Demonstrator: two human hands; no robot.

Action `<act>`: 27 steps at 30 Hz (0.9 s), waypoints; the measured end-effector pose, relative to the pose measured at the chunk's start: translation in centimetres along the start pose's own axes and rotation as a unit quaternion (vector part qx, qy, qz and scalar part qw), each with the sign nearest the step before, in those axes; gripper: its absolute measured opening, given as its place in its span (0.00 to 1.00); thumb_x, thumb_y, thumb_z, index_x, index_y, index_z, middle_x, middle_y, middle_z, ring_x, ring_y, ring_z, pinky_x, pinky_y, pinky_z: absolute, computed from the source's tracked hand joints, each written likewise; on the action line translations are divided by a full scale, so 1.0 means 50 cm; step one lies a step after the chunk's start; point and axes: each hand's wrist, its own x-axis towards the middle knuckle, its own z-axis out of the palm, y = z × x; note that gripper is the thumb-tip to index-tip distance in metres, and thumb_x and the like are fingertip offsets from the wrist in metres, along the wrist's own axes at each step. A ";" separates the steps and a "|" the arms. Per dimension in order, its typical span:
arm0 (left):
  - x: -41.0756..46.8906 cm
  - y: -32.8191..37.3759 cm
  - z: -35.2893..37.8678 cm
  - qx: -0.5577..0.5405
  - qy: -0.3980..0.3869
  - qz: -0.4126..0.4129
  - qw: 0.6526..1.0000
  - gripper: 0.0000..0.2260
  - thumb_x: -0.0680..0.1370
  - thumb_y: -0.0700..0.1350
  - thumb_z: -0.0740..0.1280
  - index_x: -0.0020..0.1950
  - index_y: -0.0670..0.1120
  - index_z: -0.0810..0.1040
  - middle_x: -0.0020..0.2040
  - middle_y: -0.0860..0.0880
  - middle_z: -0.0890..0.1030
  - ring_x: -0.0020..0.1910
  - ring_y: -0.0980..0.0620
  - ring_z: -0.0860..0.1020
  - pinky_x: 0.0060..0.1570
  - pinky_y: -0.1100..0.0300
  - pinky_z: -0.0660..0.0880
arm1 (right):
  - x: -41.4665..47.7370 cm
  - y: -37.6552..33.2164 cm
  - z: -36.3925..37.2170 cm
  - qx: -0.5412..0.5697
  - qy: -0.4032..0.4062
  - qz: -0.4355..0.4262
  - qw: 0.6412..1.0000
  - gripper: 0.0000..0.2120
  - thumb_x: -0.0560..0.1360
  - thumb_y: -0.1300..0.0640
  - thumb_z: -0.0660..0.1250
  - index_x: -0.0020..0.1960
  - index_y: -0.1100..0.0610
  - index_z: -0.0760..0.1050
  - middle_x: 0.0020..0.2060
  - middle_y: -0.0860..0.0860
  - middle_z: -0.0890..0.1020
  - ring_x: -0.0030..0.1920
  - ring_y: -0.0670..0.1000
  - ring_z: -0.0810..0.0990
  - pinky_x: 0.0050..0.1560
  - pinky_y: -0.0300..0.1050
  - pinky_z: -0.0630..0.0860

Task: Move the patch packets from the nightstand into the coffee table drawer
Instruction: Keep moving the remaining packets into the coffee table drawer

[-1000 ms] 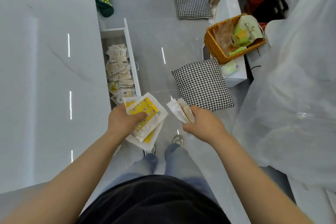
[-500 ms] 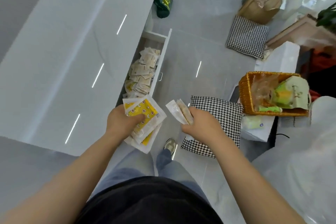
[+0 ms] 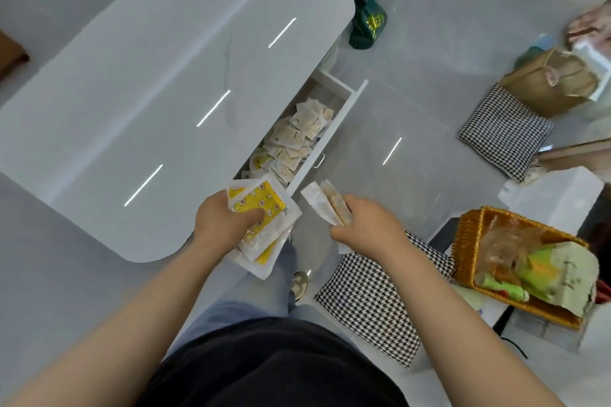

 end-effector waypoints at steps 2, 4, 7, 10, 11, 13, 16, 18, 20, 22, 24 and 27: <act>0.025 0.012 -0.014 -0.015 0.010 -0.011 1.000 0.11 0.70 0.43 0.74 0.49 0.49 0.77 0.47 0.48 0.81 0.47 0.47 0.79 0.51 0.55 0.76 | 0.035 -0.015 -0.021 -0.017 -0.006 -0.005 1.000 0.08 0.69 0.53 0.66 0.44 0.51 0.68 0.38 0.48 0.76 0.39 0.52 0.75 0.32 0.42 0.64; 0.049 0.023 -0.029 -0.031 0.022 -0.020 0.999 0.10 0.70 0.43 0.74 0.48 0.49 0.78 0.46 0.48 0.81 0.47 0.47 0.80 0.51 0.54 0.76 | 0.070 -0.030 -0.044 -0.032 -0.011 -0.008 0.999 0.08 0.68 0.53 0.66 0.43 0.51 0.68 0.37 0.48 0.75 0.39 0.52 0.75 0.31 0.42 0.64; 0.077 0.038 -0.051 -0.057 0.032 -0.034 0.997 0.09 0.69 0.42 0.74 0.47 0.49 0.78 0.45 0.48 0.81 0.47 0.46 0.80 0.49 0.54 0.76 | 0.112 -0.053 -0.078 -0.049 -0.009 -0.018 0.999 0.08 0.68 0.53 0.66 0.41 0.50 0.66 0.35 0.47 0.74 0.38 0.52 0.75 0.30 0.42 0.63; 0.099 0.050 -0.072 -0.077 0.045 -0.043 0.995 0.09 0.70 0.42 0.74 0.46 0.49 0.78 0.45 0.48 0.81 0.46 0.47 0.80 0.48 0.55 0.75 | 0.148 -0.077 -0.106 -0.067 -0.006 -0.030 0.997 0.08 0.67 0.54 0.66 0.42 0.51 0.68 0.36 0.48 0.76 0.38 0.52 0.76 0.31 0.42 0.66; 0.104 0.055 -0.079 -0.085 0.052 -0.045 0.994 0.08 0.69 0.42 0.74 0.45 0.49 0.78 0.44 0.48 0.81 0.45 0.47 0.80 0.47 0.56 0.75 | 0.159 -0.086 -0.114 -0.074 -0.007 -0.035 0.997 0.08 0.67 0.53 0.66 0.43 0.52 0.69 0.36 0.49 0.76 0.38 0.53 0.76 0.31 0.43 0.67; 0.111 0.062 -0.090 -0.105 0.065 -0.051 0.991 0.08 0.69 0.41 0.74 0.41 0.51 0.77 0.42 0.50 0.81 0.44 0.47 0.80 0.46 0.57 0.74 | 0.179 -0.102 -0.128 -0.087 -0.013 -0.051 0.995 0.09 0.67 0.53 0.66 0.44 0.53 0.69 0.36 0.49 0.76 0.38 0.52 0.76 0.32 0.43 0.68; 0.117 0.072 -0.101 -0.129 0.084 -0.060 0.986 0.10 0.69 0.41 0.74 0.38 0.54 0.76 0.38 0.53 0.80 0.43 0.48 0.80 0.43 0.59 0.74 | 0.207 -0.127 -0.150 -0.105 -0.023 -0.079 0.991 0.09 0.67 0.53 0.66 0.43 0.54 0.69 0.34 0.48 0.74 0.36 0.51 0.73 0.31 0.42 0.66; 0.120 0.076 -0.104 -0.146 0.099 -0.071 0.982 0.10 0.69 0.41 0.74 0.38 0.54 0.76 0.38 0.53 0.80 0.43 0.48 0.80 0.45 0.57 0.76 | 0.227 -0.140 -0.164 -0.110 -0.035 -0.097 0.988 0.08 0.68 0.54 0.66 0.44 0.54 0.70 0.34 0.47 0.73 0.37 0.51 0.73 0.30 0.42 0.64; 0.120 0.079 -0.104 -0.159 0.116 -0.078 0.977 0.09 0.69 0.41 0.74 0.38 0.54 0.77 0.39 0.52 0.81 0.44 0.48 0.81 0.48 0.54 0.77 | 0.250 -0.151 -0.177 -0.117 -0.046 -0.119 0.985 0.07 0.68 0.54 0.66 0.42 0.53 0.68 0.33 0.47 0.72 0.36 0.51 0.73 0.30 0.42 0.63; 0.119 0.081 -0.100 -0.174 0.137 -0.090 0.971 0.08 0.69 0.41 0.74 0.40 0.53 0.78 0.41 0.50 0.82 0.44 0.48 0.81 0.49 0.53 0.78 | 0.274 -0.163 -0.191 -0.140 -0.056 -0.145 0.978 0.08 0.68 0.54 0.66 0.41 0.54 0.67 0.33 0.47 0.72 0.36 0.51 0.72 0.30 0.43 0.63; 0.117 0.085 -0.090 -0.191 0.158 -0.105 0.963 0.08 0.69 0.42 0.74 0.45 0.52 0.79 0.43 0.49 0.82 0.45 0.48 0.81 0.49 0.54 0.77 | 0.297 -0.174 -0.207 -0.160 -0.070 -0.170 0.970 0.08 0.68 0.54 0.66 0.42 0.55 0.68 0.34 0.48 0.73 0.36 0.51 0.72 0.30 0.43 0.63; 0.113 0.100 -0.065 -0.218 0.195 -0.139 0.946 0.09 0.69 0.41 0.74 0.44 0.53 0.79 0.42 0.50 0.82 0.45 0.48 0.80 0.46 0.56 0.75 | 0.332 -0.186 -0.236 -0.186 -0.105 -0.206 0.955 0.09 0.69 0.54 0.66 0.39 0.53 0.65 0.33 0.47 0.72 0.34 0.49 0.71 0.29 0.42 0.62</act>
